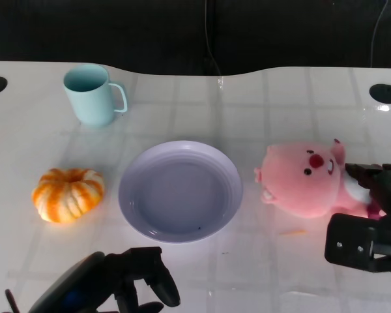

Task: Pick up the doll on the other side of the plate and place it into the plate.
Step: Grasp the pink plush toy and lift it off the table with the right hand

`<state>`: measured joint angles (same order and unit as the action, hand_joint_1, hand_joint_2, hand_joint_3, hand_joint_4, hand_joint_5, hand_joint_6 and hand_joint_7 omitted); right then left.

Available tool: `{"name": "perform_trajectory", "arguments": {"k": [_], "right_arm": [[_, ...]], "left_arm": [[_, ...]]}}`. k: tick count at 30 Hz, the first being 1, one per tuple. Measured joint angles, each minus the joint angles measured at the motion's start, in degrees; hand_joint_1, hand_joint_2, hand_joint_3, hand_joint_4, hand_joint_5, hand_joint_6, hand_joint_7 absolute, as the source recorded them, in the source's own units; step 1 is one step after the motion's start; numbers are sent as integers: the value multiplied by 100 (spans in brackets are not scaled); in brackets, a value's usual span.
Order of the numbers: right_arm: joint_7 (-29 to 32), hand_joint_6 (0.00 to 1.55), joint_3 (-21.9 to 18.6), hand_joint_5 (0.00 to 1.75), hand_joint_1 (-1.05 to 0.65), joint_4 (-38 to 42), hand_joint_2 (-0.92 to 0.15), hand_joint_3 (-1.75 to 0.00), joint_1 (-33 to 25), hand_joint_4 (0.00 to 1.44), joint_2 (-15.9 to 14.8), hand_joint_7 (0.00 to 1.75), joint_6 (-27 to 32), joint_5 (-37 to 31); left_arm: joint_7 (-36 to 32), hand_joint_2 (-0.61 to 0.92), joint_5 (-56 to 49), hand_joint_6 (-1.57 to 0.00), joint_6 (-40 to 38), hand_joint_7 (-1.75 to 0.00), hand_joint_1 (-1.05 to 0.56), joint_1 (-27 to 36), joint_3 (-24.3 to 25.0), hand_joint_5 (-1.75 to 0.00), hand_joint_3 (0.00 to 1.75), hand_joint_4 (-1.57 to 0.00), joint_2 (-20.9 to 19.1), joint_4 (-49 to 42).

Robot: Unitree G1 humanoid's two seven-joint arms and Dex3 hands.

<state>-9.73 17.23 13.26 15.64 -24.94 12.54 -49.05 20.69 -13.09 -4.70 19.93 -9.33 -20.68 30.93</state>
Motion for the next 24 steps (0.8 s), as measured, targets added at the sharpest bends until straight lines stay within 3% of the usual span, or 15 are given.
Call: {"name": "perform_trajectory", "arguments": {"k": [9, 13, 15, 17, 19, 20, 22, 23, 24], "right_arm": [[236, 31, 419, 13, -64, 1231, -92, -1, 765, 23, 174, 1, -131, 37], [481, 38, 523, 12, -61, 1826, -91, 0, 1046, 34, 312, 3, -221, 121], [677, 44, 546, 11, -54, 2152, -92, -1, 1163, 42, 397, 3, -283, 239], [1107, 70, 537, 9, -37, 2502, -92, -2, 1245, 64, 471, 6, -480, 325], [1667, 85, 501, 9, -28, 2835, -92, -3, 1270, 78, 520, 7, -768, 460], [1925, 102, 475, 16, -21, 2968, -92, -6, 1276, 99, 527, 11, -926, 513], [2401, 113, 442, 24, -20, 3174, -92, -7, 1282, 113, 529, 12, -1237, 596], [2578, 118, 452, 51, -20, 3246, -92, -8, 1290, 108, 526, 12, -1352, 604], [2716, 123, 485, 92, -19, 3318, -92, -8, 1304, 96, 520, 14, -1446, 598]], "left_arm": [[-39, 86, -196, -63, 4, -120, -10, 187, -82, -163, 52, -66, 16, 115], [-76, 86, -235, -65, 4, -118, -11, 254, -116, -161, 52, -68, 29, 150], [-109, 85, -246, -65, 7, -118, -12, 302, -137, -160, 52, -68, 33, 157], [-112, 85, -258, -66, 10, -117, -12, 329, -174, -161, 52, -70, 38, 166], [-113, 84, -295, -66, 14, -117, -13, 351, -186, -163, 53, -71, 50, 191], [-113, 84, -302, -67, 15, -116, -13, 353, -188, -163, 54, -70, 56, 202], [-113, 83, -318, -67, 15, -116, -14, 365, -190, -163, 54, -69, 62, 231], [-113, 83, -337, -67, 17, -116, -14, 370, -191, -163, 54, -70, 64, 239], [-113, 83, -362, -68, 18, -116, -15, 372, -191, -163, 55, -70, 66, 244]]}}
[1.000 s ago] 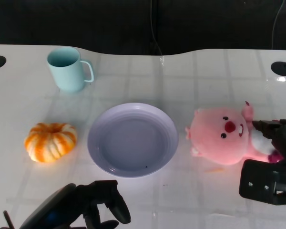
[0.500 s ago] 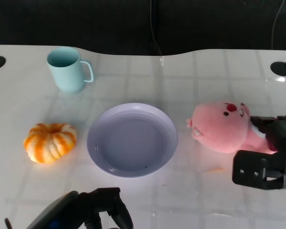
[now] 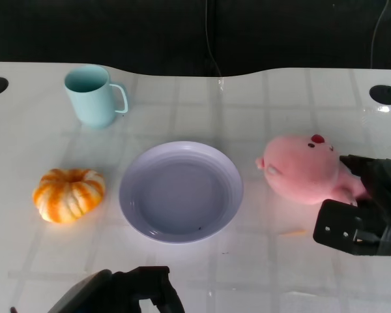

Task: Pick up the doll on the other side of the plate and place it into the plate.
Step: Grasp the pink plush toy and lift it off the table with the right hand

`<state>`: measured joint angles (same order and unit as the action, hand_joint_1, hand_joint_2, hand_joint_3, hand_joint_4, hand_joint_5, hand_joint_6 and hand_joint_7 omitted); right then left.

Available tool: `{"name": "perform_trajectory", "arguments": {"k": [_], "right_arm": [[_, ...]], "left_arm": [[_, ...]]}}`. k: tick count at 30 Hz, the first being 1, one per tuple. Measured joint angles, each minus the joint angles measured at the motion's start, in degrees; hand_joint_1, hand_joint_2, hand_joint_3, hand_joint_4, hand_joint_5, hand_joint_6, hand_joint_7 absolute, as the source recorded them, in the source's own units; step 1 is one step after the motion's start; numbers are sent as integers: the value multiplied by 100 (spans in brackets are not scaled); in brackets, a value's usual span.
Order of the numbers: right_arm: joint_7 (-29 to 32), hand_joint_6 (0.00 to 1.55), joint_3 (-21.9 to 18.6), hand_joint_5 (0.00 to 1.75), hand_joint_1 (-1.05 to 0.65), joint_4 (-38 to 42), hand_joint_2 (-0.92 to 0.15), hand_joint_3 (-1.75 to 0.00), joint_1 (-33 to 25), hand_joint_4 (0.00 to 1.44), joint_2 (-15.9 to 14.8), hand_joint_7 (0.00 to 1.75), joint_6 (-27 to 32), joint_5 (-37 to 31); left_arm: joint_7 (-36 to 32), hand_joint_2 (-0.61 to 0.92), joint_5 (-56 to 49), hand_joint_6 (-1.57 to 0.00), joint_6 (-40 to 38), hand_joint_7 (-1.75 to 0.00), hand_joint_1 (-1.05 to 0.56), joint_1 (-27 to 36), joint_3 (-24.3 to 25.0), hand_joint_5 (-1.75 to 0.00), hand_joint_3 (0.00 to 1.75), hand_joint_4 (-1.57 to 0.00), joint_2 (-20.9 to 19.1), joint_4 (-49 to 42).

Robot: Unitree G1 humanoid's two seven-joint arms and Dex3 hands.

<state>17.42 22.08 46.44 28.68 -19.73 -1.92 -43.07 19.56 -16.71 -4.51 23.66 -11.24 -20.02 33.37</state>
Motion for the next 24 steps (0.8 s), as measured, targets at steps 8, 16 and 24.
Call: {"name": "perform_trajectory", "arguments": {"k": [8, 16, 24], "right_arm": [[292, 99, 162, 139, -21, 320, -92, -10, 218, 81, 26, 67, 33, 7], [803, 72, -125, 174, -14, 110, -76, -45, -105, 81, 101, 155, -146, 465], [778, 71, -396, 175, -10, -636, -46, -109, -540, 85, 103, 170, -408, 841]], "left_arm": [[-1, 79, -38, -69, 186, -117, -16, -5, 9, -170, 60, -70, 48, -88], [0, 76, -38, -69, 303, -116, -17, -30, 29, -167, 62, -68, 49, -251], [0, 75, -54, -70, 310, -116, -15, -125, 83, -164, 64, -70, 41, -389]]}}
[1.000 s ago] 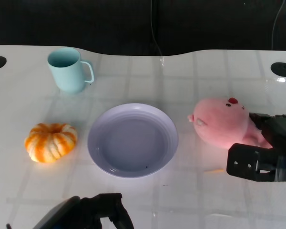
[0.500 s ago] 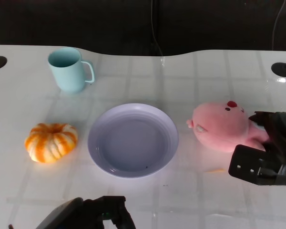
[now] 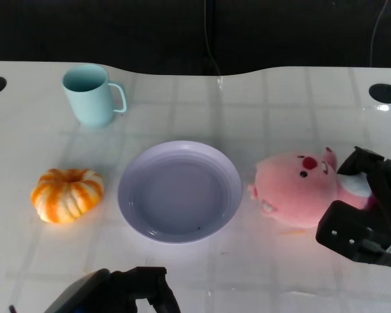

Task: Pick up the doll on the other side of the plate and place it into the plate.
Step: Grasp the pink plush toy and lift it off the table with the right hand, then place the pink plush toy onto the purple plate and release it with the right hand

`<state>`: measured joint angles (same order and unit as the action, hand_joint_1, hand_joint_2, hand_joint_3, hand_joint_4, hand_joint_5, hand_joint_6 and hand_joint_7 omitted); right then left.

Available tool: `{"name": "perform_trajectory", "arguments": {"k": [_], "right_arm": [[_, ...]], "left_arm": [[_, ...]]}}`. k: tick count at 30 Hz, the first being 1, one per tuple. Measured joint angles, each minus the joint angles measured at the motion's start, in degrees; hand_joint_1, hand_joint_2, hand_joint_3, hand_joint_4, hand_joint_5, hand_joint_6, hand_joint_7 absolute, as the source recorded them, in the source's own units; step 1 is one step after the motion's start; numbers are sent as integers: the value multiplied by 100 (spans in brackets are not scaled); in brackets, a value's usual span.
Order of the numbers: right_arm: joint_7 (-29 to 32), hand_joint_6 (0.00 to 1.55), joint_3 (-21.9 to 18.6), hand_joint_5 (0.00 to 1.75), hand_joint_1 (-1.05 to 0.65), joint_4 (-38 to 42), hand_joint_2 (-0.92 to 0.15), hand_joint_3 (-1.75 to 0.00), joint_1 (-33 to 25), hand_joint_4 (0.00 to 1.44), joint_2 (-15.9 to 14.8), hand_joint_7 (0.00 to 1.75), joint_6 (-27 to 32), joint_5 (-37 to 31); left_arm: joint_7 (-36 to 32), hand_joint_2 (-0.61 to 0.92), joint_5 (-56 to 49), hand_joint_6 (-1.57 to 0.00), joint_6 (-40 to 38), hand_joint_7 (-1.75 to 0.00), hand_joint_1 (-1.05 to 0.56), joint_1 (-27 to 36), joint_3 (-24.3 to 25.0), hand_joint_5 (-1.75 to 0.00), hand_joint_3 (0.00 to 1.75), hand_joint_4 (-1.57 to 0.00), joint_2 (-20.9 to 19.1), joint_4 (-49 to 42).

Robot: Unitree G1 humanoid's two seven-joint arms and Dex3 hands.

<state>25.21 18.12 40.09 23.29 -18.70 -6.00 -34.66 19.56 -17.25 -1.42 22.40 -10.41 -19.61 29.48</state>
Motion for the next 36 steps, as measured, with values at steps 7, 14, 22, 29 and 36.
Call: {"name": "perform_trajectory", "arguments": {"k": [7, 14, 22, 29, 36], "right_arm": [[-223, 73, -125, 175, -10, -756, -38, -117, -166, 85, 4, 169, -54, 79], [-524, 71, -163, 175, -8, -1427, -40, -115, -326, 87, 80, 174, 55, 81], [-866, 73, -183, 175, -9, -1817, -38, -124, -342, 91, 270, 175, 69, 195], [-1234, 71, -105, 175, -10, -2061, -44, -112, -59, 90, 472, 175, 163, 126], [-1464, 71, 132, 175, -12, -1981, -45, -110, 401, 92, 892, 175, 287, 2]], "left_arm": [[0, 72, -6, -71, 70, -116, -14, -55, 6, -163, 68, -71, 1, -70], [0, 68, -2, -69, 179, -117, -16, -50, 6, -166, 74, -71, 12, -155], [-1, 69, -13, -70, 201, -116, -16, -73, 6, -164, 73, -69, 15, -194], [-1, 71, -53, -70, 194, -117, -15, -124, -11, -166, 70, -71, 20, -265], [-19, 69, -116, -70, 240, -118, -14, -143, -71, -166, 72, -71, 29, -349]]}}
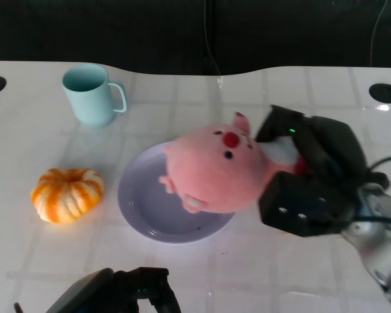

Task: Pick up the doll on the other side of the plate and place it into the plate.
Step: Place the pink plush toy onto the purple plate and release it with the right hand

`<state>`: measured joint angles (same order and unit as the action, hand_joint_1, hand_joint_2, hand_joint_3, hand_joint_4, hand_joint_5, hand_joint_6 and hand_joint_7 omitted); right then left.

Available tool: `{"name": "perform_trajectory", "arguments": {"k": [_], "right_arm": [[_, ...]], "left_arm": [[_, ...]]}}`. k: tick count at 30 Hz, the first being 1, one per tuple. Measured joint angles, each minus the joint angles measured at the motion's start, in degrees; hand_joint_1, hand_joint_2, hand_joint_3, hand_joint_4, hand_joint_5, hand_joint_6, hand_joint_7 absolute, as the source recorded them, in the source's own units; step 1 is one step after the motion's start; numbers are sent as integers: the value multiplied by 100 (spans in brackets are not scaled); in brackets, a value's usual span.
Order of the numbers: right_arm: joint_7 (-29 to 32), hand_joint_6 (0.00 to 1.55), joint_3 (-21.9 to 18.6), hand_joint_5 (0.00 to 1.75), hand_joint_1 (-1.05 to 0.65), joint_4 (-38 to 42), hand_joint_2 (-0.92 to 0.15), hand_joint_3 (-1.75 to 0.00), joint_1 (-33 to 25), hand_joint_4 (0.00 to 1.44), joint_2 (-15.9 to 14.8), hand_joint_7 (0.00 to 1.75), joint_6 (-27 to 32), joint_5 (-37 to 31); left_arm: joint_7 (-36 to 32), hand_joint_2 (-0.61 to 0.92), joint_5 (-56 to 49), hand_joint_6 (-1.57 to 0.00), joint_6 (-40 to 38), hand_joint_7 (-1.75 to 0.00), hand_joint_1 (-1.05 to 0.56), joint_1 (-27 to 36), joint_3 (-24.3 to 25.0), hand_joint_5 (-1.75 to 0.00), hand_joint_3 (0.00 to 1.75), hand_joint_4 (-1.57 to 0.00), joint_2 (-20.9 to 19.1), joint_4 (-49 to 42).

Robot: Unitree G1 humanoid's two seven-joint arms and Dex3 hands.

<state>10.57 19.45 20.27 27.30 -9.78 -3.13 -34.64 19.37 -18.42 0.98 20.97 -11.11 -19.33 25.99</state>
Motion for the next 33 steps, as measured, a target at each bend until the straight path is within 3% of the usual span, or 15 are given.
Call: {"name": "perform_trajectory", "arguments": {"k": [14, 18, 19, 20, 22, 24, 25, 28, 32, 33], "right_arm": [[189, 70, 433, 175, -16, 1609, -44, -107, 1366, 90, 798, 175, -40, -204], [310, 67, 490, 175, -15, 2123, -50, -94, 1586, 88, 1012, 175, -66, -211], [330, 68, 494, 175, -15, 2245, -53, -88, 1635, 86, 1061, 167, -74, -206], [338, 76, 495, 174, -16, 2348, -56, -78, 1679, 84, 1100, 136, -79, -192], [351, 84, 494, 161, -18, 2479, -60, -66, 1741, 83, 1173, 96, -78, -172], [312, 80, 496, 127, -26, 2563, -74, -44, 1810, 74, 1236, 45, -11, -168], [202, 72, 518, 95, -33, 2572, -84, -28, 1844, 59, 1242, 22, 71, -171], [-248, 56, 653, 52, -45, 2549, -91, -16, 1912, 39, 1204, 3, 223, -190], [-689, 44, 842, 38, -58, 2328, -92, -17, 1901, 26, 1005, 0, 241, -295], [-938, 40, 929, 35, -60, 2086, -92, -18, 1834, 20, 834, 0, 267, -332]], "left_arm": [[-144, 72, -221, -72, 62, -111, -15, 18, -101, -156, 67, -72, 14, -23], [-168, 74, -268, -73, 62, -110, -15, 17, -134, -156, 65, -73, 21, -24], [-173, 75, -276, -73, 63, -110, -14, 16, -142, -156, 64, -72, 25, -23], [-176, 75, -278, -73, 62, -110, -14, 17, -149, -157, 64, -72, 29, -23], [-177, 75, -307, -73, 56, -111, -13, 17, -156, -157, 64, -72, 30, -20], [-177, 74, -311, -73, 41, -110, -14, 14, -157, -156, 64, -72, 31, -7], [-177, 74, -312, -73, 41, -109, -14, 10, -156, -155, 64, -73, 32, 2], [-176, 74, -311, -74, 25, -109, -14, -21, -156, -155, 64, -74, 32, 20], [-176, 74, -304, -73, -27, -114, -16, -53, -155, -162, 68, -74, 34, 37], [-176, 73, -287, -73, -42, -115, -16, -70, -156, -164, 70, -74, 39, 37]]}}
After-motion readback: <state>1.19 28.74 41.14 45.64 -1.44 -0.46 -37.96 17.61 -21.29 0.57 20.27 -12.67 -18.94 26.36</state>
